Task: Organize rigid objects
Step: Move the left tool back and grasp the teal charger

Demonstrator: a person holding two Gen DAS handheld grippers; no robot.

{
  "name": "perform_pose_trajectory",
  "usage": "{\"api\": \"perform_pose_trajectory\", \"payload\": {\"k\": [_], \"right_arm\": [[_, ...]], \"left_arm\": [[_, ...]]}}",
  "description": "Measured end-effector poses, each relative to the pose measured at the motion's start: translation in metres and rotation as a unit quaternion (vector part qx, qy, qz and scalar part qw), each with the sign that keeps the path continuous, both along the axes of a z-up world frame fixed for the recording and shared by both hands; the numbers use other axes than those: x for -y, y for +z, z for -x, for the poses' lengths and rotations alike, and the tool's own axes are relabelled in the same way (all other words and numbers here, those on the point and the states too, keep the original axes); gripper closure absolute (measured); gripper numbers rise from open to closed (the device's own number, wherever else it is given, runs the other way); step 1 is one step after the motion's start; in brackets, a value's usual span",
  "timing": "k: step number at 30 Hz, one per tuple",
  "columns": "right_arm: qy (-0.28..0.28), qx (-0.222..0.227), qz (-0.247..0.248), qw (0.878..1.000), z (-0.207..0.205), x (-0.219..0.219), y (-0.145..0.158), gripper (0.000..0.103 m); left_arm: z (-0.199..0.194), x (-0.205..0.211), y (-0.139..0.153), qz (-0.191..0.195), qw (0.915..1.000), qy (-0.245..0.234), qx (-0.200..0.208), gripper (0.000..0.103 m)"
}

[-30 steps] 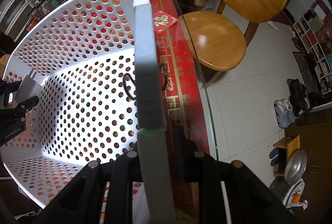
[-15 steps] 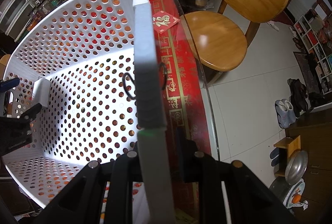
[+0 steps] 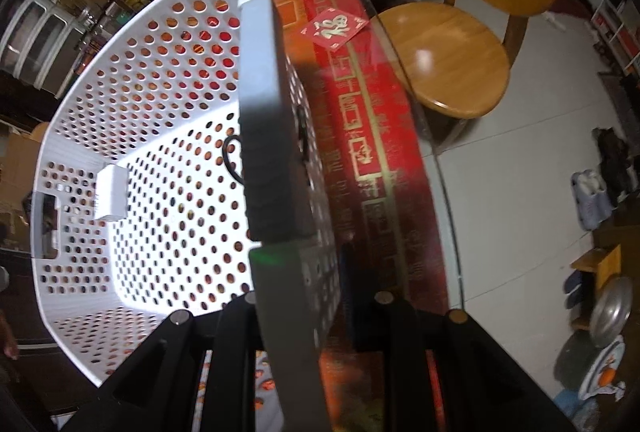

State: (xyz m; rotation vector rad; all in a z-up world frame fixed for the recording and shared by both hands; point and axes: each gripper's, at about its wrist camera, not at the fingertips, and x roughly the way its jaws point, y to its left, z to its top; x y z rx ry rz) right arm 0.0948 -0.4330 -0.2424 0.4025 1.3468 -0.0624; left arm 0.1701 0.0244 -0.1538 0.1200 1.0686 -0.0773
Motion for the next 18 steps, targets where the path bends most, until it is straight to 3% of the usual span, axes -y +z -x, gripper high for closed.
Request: {"api": "perform_pose_trajectory", "payload": {"k": [4, 6, 13, 16, 18], "right_arm": [[0.001, 0.002, -0.002, 1.000, 0.001, 0.002, -0.001, 0.085], [0.000, 0.002, -0.004, 1.000, 0.001, 0.002, -0.001, 0.085], [-0.003, 0.001, -0.007, 1.000, 0.002, 0.002, 0.002, 0.085], [-0.004, 0.001, -0.007, 1.000, 0.001, 0.000, 0.002, 0.085], [-0.004, 0.001, -0.007, 1.000, 0.001, 0.000, 0.002, 0.085]], "left_arm": [[0.004, -0.059, -0.034, 0.015, 0.9974, 0.062, -0.033, 0.003], [0.008, -0.069, -0.053, 0.017, 0.9957, 0.077, -0.048, 0.004], [0.006, -0.070, -0.109, -0.010, 0.9934, 0.074, -0.086, 0.005], [-0.004, -0.071, -0.127, -0.005, 0.9918, 0.081, -0.099, 0.005], [-0.011, -0.071, -0.136, 0.005, 0.9903, 0.088, -0.107, 0.013]]}}
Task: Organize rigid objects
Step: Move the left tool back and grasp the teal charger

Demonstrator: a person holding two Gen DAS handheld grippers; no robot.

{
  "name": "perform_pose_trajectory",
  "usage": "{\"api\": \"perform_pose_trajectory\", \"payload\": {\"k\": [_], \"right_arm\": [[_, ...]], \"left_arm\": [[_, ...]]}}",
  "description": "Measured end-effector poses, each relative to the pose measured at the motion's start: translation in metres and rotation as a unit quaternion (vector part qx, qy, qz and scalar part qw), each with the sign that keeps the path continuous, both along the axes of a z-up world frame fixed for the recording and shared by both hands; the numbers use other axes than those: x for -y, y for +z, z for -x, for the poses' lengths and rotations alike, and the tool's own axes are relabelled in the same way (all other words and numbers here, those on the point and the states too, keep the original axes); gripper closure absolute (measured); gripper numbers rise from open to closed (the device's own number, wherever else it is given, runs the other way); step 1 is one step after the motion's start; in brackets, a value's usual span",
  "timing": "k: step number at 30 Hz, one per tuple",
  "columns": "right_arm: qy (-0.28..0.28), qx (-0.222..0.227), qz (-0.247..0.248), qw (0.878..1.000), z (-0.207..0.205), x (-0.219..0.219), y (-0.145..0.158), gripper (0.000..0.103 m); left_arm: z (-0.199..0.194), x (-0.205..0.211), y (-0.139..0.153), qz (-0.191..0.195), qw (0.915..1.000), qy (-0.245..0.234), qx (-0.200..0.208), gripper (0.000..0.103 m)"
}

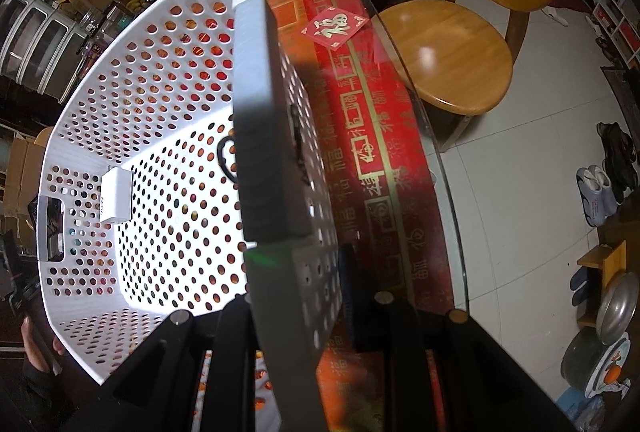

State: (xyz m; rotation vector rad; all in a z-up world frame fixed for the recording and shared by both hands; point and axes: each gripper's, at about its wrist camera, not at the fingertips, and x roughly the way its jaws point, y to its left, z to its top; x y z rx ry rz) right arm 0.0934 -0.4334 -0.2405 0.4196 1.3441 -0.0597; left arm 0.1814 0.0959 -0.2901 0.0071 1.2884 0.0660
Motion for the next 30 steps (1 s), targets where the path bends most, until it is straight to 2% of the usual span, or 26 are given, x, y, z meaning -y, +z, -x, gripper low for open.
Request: {"api": "perform_pose_trajectory", "payload": {"k": [7, 10, 15, 22, 26, 30], "right_arm": [[-0.002, 0.000, 0.002, 1.000, 0.000, 0.001, 0.000, 0.085], [-0.003, -0.001, 0.002, 1.000, 0.000, 0.000, 0.000, 0.085], [-0.004, 0.000, 0.002, 1.000, 0.001, 0.001, 0.000, 0.085], [-0.004, -0.001, 0.004, 1.000, 0.001, 0.001, 0.001, 0.085], [-0.004, -0.001, 0.006, 1.000, 0.000, 0.001, 0.001, 0.085], [-0.003, -0.001, 0.006, 1.000, 0.000, 0.001, 0.000, 0.085]], "left_arm": [[-0.014, 0.006, -0.018, -0.002, 0.9997, 0.019, -0.018, 0.023], [-0.016, 0.004, -0.015, -0.005, 0.9994, 0.030, -0.018, 0.035], [-0.008, -0.006, -0.011, 0.022, 0.9993, 0.023, -0.018, 0.035], [0.023, -0.014, 0.006, 0.053, 0.9986, 0.004, 0.006, 0.035], [0.036, -0.019, 0.020, 0.062, 0.9978, -0.005, 0.022, 0.035], [0.046, -0.018, 0.038, 0.056, 0.9976, -0.020, 0.035, 0.035]]}}
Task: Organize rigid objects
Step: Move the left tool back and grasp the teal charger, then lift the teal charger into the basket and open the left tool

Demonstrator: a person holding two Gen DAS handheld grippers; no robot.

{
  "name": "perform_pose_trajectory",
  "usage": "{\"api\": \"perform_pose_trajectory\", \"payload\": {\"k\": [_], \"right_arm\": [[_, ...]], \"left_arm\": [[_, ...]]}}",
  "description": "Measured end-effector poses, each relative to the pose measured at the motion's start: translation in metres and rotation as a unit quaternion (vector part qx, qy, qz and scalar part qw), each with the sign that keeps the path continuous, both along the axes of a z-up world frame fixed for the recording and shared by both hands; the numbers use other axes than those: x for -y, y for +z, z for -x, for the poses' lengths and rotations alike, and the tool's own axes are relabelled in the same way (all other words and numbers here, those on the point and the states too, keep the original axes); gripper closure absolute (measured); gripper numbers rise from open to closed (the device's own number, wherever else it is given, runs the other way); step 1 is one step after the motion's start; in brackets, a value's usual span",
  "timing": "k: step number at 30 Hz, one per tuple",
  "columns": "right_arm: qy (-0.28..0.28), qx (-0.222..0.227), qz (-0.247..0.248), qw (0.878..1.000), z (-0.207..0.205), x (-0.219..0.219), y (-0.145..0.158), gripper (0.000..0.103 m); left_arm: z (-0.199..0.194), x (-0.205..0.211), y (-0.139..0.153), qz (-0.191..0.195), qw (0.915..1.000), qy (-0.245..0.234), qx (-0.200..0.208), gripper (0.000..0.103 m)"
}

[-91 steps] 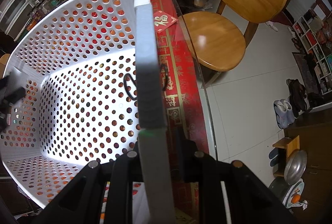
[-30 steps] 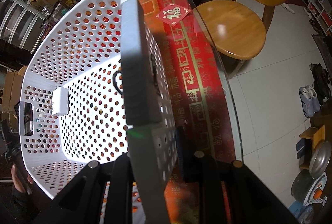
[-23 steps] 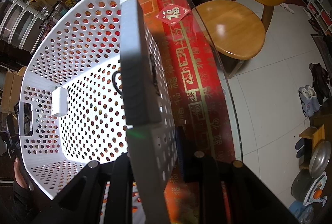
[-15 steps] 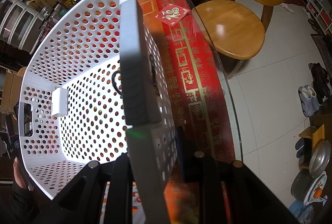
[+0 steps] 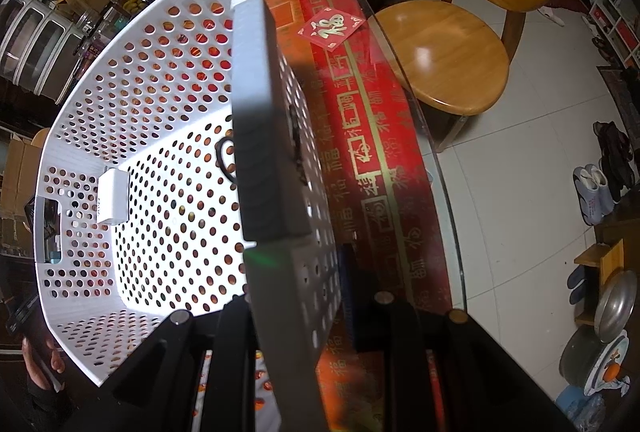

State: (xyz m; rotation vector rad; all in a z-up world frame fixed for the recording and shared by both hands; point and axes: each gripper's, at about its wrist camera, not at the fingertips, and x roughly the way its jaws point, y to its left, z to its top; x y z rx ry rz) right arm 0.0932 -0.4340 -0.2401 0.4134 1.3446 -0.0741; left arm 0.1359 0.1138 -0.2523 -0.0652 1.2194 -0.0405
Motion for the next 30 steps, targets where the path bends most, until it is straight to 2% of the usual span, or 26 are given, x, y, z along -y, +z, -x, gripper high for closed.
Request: {"api": "perform_pose_trajectory", "payload": {"k": [3, 12, 16, 21, 23, 25, 27, 30], "right_arm": [[0.001, 0.000, 0.001, 1.000, -0.001, -0.001, 0.000, 0.085], [0.003, 0.000, 0.002, 1.000, 0.000, -0.001, 0.000, 0.085], [0.003, 0.001, 0.001, 1.000, 0.000, -0.001, 0.000, 0.085], [0.004, 0.001, 0.001, 1.000, 0.000, -0.002, 0.000, 0.085], [0.004, 0.001, 0.000, 1.000, 0.000, -0.001, 0.000, 0.085], [0.003, 0.002, -0.001, 1.000, 0.000, -0.001, 0.000, 0.085], [0.002, 0.002, -0.002, 1.000, 0.000, 0.000, 0.000, 0.085], [0.005, 0.001, -0.001, 1.000, -0.001, -0.001, 0.000, 0.085]], "left_arm": [[0.000, -0.001, -0.004, -0.004, 1.0000, -0.002, -0.008, 0.035], [-0.017, 0.018, -0.047, -0.021, 0.9990, -0.007, -0.039, 0.035], [-0.017, 0.023, -0.053, -0.032, 0.9986, 0.002, -0.042, 0.035], [-0.012, 0.016, -0.057, -0.032, 0.9978, 0.034, -0.046, 0.020], [-0.003, 0.016, -0.057, -0.021, 0.9969, 0.053, -0.054, 0.021], [0.004, 0.023, -0.055, -0.013, 0.9975, 0.046, -0.051, 0.021], [0.005, 0.034, -0.056, -0.027, 0.9980, 0.032, -0.048, 0.022], [-0.002, 0.039, -0.056, -0.027, 0.9980, 0.039, -0.042, 0.024]]}}
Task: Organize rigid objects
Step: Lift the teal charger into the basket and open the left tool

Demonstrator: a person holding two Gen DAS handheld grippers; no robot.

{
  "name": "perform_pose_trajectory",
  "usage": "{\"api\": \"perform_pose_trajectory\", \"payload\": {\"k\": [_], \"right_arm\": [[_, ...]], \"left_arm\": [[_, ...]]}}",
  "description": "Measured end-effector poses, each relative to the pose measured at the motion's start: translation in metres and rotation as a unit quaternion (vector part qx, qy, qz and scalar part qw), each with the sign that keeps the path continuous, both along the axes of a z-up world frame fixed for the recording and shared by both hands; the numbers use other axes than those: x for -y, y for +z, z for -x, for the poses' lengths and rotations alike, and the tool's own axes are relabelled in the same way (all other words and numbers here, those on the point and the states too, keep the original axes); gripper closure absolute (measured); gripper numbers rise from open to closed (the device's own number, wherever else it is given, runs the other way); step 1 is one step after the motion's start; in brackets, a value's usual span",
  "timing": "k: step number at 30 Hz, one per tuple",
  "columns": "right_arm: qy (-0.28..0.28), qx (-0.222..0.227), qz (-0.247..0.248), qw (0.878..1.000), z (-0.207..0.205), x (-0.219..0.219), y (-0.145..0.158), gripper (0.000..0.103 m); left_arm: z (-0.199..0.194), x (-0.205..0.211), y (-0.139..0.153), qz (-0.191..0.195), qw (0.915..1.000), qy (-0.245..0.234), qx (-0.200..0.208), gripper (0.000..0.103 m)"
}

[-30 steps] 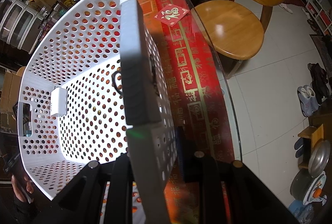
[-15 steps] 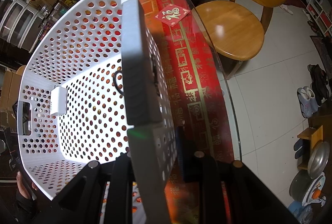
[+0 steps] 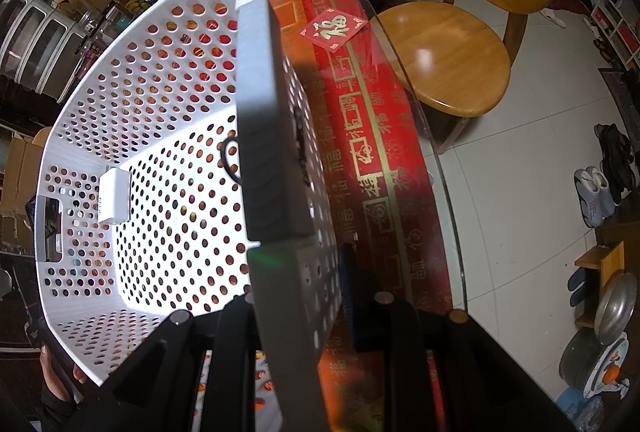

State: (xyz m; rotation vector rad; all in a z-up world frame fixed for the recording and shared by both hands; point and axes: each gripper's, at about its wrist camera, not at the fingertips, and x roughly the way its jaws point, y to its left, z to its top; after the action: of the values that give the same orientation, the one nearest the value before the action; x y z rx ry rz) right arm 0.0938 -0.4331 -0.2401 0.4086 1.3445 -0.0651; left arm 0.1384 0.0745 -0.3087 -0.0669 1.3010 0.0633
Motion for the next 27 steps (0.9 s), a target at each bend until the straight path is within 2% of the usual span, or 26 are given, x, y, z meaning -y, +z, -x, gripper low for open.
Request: {"api": "perform_pose_trajectory", "payload": {"k": [5, 8, 10, 17, 21, 27], "right_arm": [[0.001, 0.000, 0.002, 1.000, 0.000, 0.000, 0.000, 0.085], [0.002, 0.000, 0.001, 1.000, 0.000, 0.000, 0.000, 0.085], [0.001, 0.000, 0.001, 1.000, 0.000, 0.000, 0.000, 0.085], [0.000, 0.003, 0.000, 1.000, 0.000, 0.000, 0.000, 0.085], [0.003, 0.002, 0.003, 1.000, -0.001, -0.001, 0.001, 0.085], [0.005, 0.002, 0.004, 1.000, -0.001, -0.002, 0.001, 0.085]], "left_arm": [[-0.018, 0.000, 0.002, -0.002, 1.0000, 0.008, 0.003, 0.027], [-0.025, 0.002, 0.008, -0.006, 0.9999, 0.002, 0.008, 0.064], [-0.025, 0.004, 0.009, -0.002, 1.0000, -0.007, 0.003, 0.064], [-0.010, 0.018, 0.031, -0.057, 0.9977, -0.021, 0.029, 0.064], [-0.003, 0.028, 0.060, -0.079, 0.9949, -0.032, 0.054, 0.064], [0.001, 0.061, 0.122, -0.087, 0.9896, -0.063, 0.096, 0.064]]}}
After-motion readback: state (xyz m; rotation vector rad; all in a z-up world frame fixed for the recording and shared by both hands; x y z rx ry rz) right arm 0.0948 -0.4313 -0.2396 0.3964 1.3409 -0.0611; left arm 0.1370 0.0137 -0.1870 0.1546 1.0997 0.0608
